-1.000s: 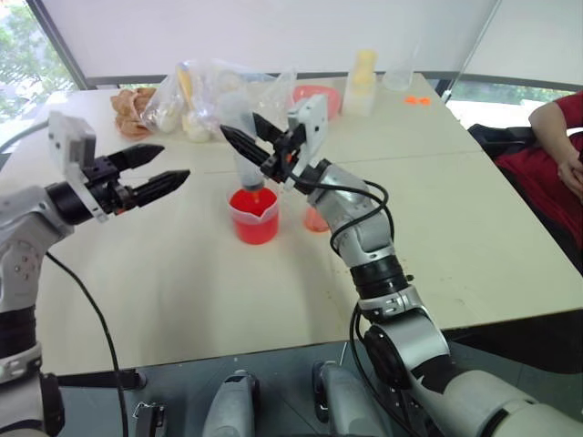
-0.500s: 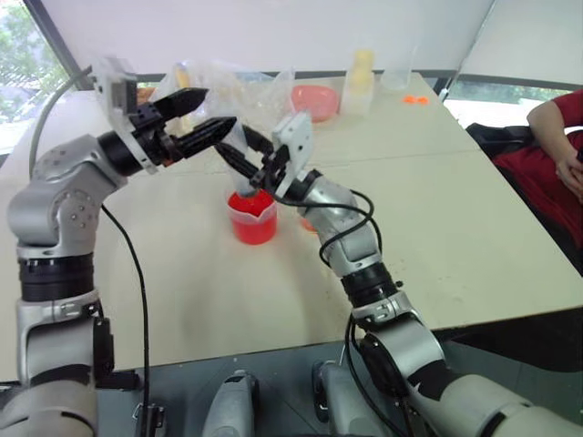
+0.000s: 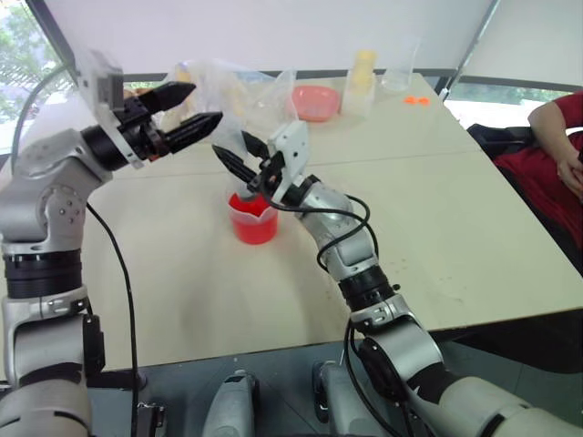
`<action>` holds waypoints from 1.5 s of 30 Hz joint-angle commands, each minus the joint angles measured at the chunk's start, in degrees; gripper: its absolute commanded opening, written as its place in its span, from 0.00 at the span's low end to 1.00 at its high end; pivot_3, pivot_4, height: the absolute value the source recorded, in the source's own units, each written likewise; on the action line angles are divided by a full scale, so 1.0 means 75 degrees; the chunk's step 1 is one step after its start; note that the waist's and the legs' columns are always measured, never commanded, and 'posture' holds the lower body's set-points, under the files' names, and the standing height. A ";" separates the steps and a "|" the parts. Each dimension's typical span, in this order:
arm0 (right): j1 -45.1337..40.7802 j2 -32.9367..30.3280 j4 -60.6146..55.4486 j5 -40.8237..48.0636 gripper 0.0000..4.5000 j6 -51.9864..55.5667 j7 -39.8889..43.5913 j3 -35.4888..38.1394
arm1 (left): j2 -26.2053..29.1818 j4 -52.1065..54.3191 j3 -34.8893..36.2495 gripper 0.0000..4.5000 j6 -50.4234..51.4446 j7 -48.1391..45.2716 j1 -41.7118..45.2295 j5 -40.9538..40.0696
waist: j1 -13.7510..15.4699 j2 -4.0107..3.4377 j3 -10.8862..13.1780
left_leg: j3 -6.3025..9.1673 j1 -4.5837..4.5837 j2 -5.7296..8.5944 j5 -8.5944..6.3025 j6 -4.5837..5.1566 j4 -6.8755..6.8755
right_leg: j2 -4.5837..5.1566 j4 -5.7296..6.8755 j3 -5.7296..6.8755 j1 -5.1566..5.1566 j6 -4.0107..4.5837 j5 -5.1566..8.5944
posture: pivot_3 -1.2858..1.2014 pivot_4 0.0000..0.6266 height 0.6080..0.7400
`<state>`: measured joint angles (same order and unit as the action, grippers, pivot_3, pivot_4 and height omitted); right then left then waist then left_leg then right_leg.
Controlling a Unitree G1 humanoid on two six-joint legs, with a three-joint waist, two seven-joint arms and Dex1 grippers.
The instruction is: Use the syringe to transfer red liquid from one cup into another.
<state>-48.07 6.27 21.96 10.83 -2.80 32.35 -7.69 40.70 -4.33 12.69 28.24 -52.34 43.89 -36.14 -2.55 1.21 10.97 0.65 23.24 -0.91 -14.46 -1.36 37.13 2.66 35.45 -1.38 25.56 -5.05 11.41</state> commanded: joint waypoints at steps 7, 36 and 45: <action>0.0014 0.0136 -0.0056 -0.0052 0.31 -0.0335 -0.0058 -0.0064 | -0.0001 -0.0013 0.0114 0.88 -0.0565 0.0166 0.0194 0.0376 | 0.0009 0.0000 0.0000 | 0.0000 0.0000 0.0001 0.0000 0.0000 0.0001 | 0.0001 0.0000 0.0000 0.0000 0.0000 0.0000 | 0.52 0.24 1.00; 0.0438 0.0407 -0.0199 -0.0277 0.31 -0.0457 -0.0003 -0.0389 | -0.0882 -0.0797 -0.0607 0.01 -0.1829 0.0230 0.1403 0.1682 | 0.0010 0.0001 0.0000 | -0.0001 0.0001 0.0002 0.0001 -0.0001 0.0007 | 0.0000 0.0004 0.0000 -0.0001 -0.0001 0.0000 | 0.52 0.24 1.00; 0.0753 0.0611 -0.0223 -0.0284 0.31 -0.0054 -0.0042 -0.0623 | -0.0984 -0.0994 -0.0536 0.01 -0.1773 0.0275 0.1736 0.1649 | 0.0005 0.0000 0.0000 | 0.0000 -0.0001 0.0001 0.0001 -0.0001 0.0007 | -0.0001 0.0010 0.0000 -0.0001 -0.0001 0.0000 | 0.52 0.24 1.00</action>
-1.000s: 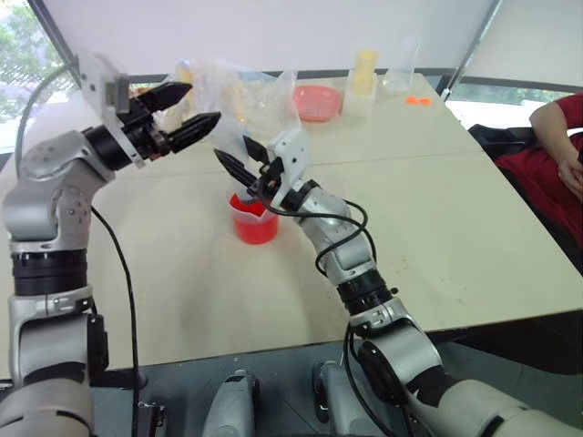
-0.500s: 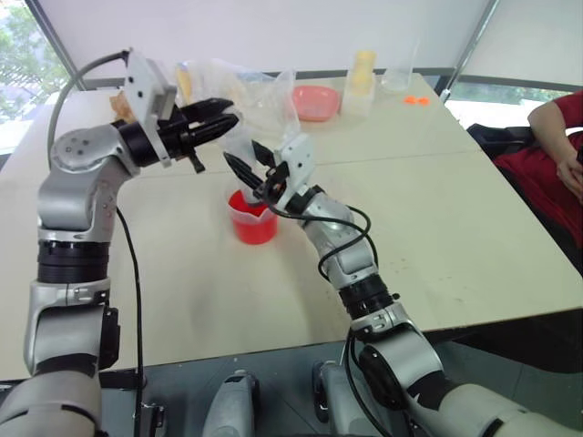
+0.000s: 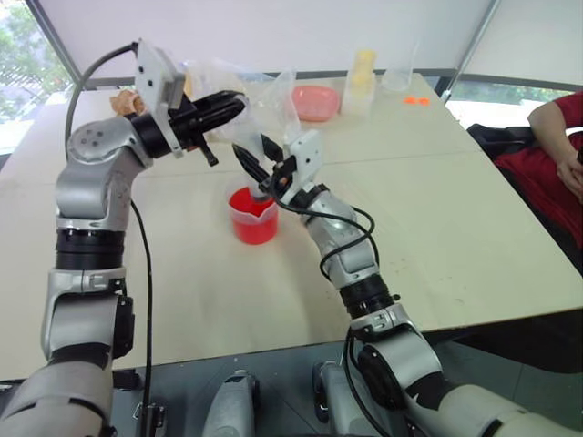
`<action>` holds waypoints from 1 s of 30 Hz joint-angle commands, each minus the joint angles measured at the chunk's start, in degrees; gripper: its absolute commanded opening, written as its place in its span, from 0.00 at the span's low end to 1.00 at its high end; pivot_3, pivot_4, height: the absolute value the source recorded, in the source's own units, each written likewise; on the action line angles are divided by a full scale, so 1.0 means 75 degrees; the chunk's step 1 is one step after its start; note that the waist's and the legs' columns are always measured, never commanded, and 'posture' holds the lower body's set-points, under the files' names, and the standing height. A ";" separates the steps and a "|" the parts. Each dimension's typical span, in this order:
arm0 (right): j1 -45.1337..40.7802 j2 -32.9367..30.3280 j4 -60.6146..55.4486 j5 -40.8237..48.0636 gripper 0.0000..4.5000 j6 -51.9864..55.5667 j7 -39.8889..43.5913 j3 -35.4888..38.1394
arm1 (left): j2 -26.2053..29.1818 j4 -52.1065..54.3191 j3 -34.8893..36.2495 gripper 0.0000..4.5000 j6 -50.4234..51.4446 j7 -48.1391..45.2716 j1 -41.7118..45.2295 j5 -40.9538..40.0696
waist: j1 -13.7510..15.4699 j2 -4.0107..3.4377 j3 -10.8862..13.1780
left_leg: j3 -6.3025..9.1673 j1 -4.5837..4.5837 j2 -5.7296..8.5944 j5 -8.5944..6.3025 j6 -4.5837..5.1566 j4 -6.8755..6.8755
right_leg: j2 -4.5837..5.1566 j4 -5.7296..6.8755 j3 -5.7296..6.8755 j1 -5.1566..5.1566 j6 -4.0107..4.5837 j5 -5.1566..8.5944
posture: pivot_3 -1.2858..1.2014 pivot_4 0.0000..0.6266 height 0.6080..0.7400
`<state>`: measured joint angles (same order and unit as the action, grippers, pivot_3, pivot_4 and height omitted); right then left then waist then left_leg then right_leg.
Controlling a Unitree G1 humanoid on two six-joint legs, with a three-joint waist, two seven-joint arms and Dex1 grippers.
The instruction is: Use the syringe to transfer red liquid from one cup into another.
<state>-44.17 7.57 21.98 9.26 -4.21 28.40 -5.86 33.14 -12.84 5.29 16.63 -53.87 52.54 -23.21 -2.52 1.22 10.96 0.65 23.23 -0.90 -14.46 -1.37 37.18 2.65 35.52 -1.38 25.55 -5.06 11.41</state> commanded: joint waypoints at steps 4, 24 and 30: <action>0.0348 0.0493 -0.0220 -0.0103 0.31 0.0146 0.0533 -0.0961 | 0.0053 -0.0004 0.0440 0.01 -0.0259 0.0437 0.0701 -0.0012 | 0.0000 0.0000 0.0000 | 0.0000 0.0000 0.0000 0.0000 0.0000 0.0001 | 0.0000 0.0002 0.0000 0.0000 0.0000 0.0000 | 0.52 0.24 1.00; -0.0075 0.0407 -0.0121 -0.0018 0.31 -0.0018 0.0173 -0.0503 | 0.0289 -0.0112 0.0621 0.59 -0.0147 0.0158 0.0502 -0.0204 | -0.0007 0.0000 0.0000 | 0.0001 -0.0002 0.0000 0.0000 0.0000 0.0003 | -0.0001 0.0007 0.0000 0.0000 0.0000 0.0000 | 0.52 0.24 1.00; -0.0508 0.0184 -0.0315 0.0175 0.31 0.0032 -0.0028 -0.0155 | 0.0762 0.0557 0.0935 0.99 0.0926 -0.0039 -0.0155 -0.0737 | -0.0017 0.0000 0.0000 | 0.0002 -0.0002 0.0000 0.0000 0.0000 0.0003 | 0.0000 0.0037 0.0000 0.0001 0.0000 0.0000 | 0.52 0.24 1.00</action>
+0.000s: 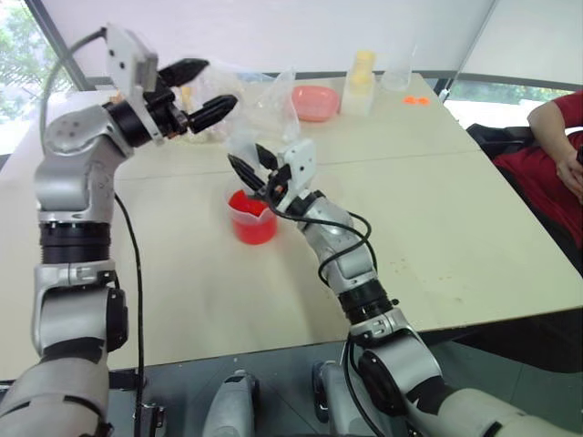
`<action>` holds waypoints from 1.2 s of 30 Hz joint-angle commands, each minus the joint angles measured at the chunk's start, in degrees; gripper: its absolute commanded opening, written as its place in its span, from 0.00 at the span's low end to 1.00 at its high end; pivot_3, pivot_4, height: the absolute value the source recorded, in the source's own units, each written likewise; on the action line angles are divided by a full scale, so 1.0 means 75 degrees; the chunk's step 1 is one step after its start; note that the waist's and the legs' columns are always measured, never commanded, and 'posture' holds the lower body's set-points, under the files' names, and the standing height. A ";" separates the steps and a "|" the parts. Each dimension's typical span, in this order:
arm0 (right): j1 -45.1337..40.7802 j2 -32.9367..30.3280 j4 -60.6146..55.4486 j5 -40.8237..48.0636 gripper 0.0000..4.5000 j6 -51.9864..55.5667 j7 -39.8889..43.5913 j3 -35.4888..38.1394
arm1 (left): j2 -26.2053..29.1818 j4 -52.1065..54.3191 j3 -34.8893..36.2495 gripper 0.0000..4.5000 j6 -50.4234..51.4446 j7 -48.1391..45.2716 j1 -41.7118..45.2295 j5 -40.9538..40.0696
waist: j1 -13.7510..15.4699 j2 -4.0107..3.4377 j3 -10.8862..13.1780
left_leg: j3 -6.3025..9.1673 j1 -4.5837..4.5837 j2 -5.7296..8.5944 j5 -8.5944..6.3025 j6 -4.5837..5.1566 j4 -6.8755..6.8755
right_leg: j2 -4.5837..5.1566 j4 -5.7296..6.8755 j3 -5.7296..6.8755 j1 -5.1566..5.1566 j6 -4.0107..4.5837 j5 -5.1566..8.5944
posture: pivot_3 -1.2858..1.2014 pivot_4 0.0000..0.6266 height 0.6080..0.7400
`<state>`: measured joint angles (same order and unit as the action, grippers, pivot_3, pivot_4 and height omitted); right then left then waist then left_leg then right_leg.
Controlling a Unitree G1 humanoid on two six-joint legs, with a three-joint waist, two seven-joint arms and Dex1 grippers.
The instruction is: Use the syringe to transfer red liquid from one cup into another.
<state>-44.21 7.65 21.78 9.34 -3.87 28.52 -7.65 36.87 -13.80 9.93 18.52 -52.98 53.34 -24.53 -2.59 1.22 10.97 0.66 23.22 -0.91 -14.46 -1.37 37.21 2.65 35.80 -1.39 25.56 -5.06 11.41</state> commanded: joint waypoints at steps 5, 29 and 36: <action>-0.0842 -0.0050 -0.0565 0.0522 0.31 0.0326 -0.0274 0.0582 | 0.1104 0.2204 0.0927 0.99 0.2438 -0.0812 -0.2140 -0.1975 | -0.0036 -0.0001 0.0001 | 0.0002 -0.0011 -0.0002 0.0000 0.0000 -0.0002 | 0.0001 0.0021 -0.0004 0.0001 0.0001 0.0002 | 0.52 0.24 1.00; -0.0393 -0.1987 -0.3783 0.2650 0.31 0.3497 -0.2014 0.2700 | -0.0416 0.0869 -0.0005 0.99 0.1266 -0.0158 -0.0724 -0.1419 | 0.0018 0.0002 0.0001 | 0.0004 -0.0012 0.0005 0.0004 -0.0004 0.0014 | 0.0000 0.0014 -0.0003 -0.0003 0.0003 0.0003 | 0.52 0.24 1.00; 0.0163 -0.1663 -0.3451 0.2242 0.31 0.2982 -0.2015 0.2230 | -0.1383 -0.1147 -0.0376 0.99 -0.0243 -0.0447 0.1172 -0.0691 | 0.0008 0.0000 0.0003 | -0.0005 -0.0013 0.0008 0.0004 -0.0003 0.0014 | 0.0000 0.0014 -0.0011 -0.0001 0.0002 0.0003 | 0.52 0.24 1.00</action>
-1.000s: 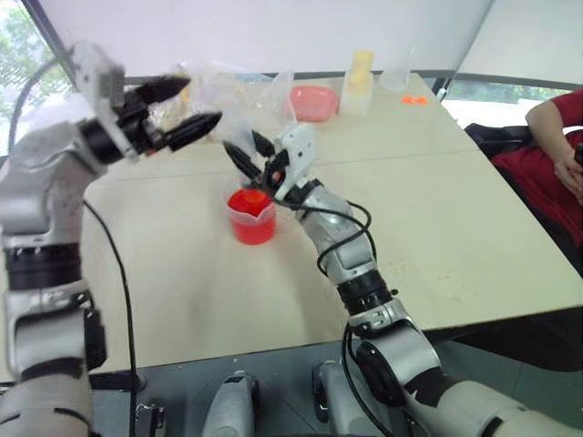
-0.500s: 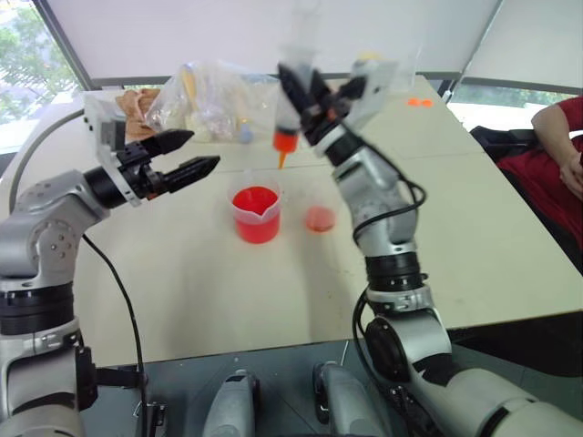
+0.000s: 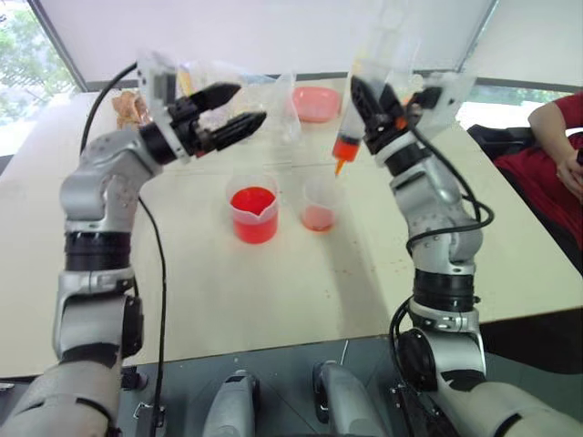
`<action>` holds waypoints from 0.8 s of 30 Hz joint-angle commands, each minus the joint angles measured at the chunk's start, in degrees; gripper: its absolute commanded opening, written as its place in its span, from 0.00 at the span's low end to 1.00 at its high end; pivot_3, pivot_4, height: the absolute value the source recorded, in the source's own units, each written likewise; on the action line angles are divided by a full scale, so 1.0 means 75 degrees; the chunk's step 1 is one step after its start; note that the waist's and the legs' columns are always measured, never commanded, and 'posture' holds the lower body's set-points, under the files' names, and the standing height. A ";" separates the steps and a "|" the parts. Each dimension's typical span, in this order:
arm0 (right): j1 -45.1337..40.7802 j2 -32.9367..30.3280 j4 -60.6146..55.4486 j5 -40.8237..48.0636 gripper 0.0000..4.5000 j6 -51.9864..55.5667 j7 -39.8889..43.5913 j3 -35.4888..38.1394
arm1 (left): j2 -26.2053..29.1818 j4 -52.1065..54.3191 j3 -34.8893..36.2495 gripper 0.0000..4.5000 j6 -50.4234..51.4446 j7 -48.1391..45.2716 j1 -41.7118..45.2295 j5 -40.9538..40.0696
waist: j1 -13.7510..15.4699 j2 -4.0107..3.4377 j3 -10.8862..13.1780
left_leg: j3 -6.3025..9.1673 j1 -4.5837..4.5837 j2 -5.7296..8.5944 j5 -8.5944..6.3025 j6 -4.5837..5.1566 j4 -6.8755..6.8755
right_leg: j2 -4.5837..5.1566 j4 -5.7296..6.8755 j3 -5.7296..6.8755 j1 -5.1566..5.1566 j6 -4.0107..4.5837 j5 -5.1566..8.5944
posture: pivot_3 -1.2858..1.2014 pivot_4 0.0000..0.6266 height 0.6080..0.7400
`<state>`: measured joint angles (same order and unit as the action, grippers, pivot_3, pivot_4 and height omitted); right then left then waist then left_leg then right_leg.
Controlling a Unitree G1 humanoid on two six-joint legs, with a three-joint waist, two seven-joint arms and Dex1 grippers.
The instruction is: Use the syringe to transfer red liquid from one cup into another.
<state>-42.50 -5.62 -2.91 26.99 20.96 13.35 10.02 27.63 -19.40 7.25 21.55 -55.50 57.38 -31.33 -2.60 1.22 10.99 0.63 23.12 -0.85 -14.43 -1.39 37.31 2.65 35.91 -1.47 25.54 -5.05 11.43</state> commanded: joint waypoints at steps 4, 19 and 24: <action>0.0162 0.0140 -0.0073 -0.0473 0.31 -0.0663 0.0136 -0.0469 | -0.0703 -0.1102 -0.0033 0.99 -0.1410 -0.0218 0.1561 0.0435 | 0.0023 0.0000 0.0000 | 0.0004 0.0007 0.0000 0.0000 0.0000 0.0000 | -0.0002 -0.0007 0.0004 0.0000 -0.0001 0.0000 | 0.52 0.24 1.00; 0.0700 0.0057 0.0062 -0.1505 0.31 -0.1677 0.0390 -0.1151 | -0.1425 -0.2781 -0.0532 0.99 -0.2936 0.0018 0.2465 0.1748 | 0.0014 0.0000 0.0000 | 0.0004 0.0009 0.0001 0.0000 0.0001 -0.0003 | -0.0003 -0.0018 0.0002 0.0000 -0.0004 0.0001 | 0.52 0.24 1.00; 0.0766 0.0030 0.0059 -0.1646 0.31 -0.1790 0.0482 -0.1268 | -0.1565 -0.3223 -0.0501 0.99 -0.3329 0.0171 0.2626 0.1969 | 0.0046 0.0001 0.0000 | 0.0004 0.0013 0.0001 0.0000 0.0001 -0.0001 | -0.0002 -0.0020 0.0002 0.0000 -0.0005 0.0001 | 0.52 0.24 1.00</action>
<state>-36.40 -5.34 -0.78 14.72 9.16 16.70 0.35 15.93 -43.96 3.02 -1.53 -54.59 74.74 -16.78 -2.25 1.22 10.99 0.66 23.22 -0.84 -14.43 -1.38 37.30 2.64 35.74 -1.45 25.54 -5.09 11.44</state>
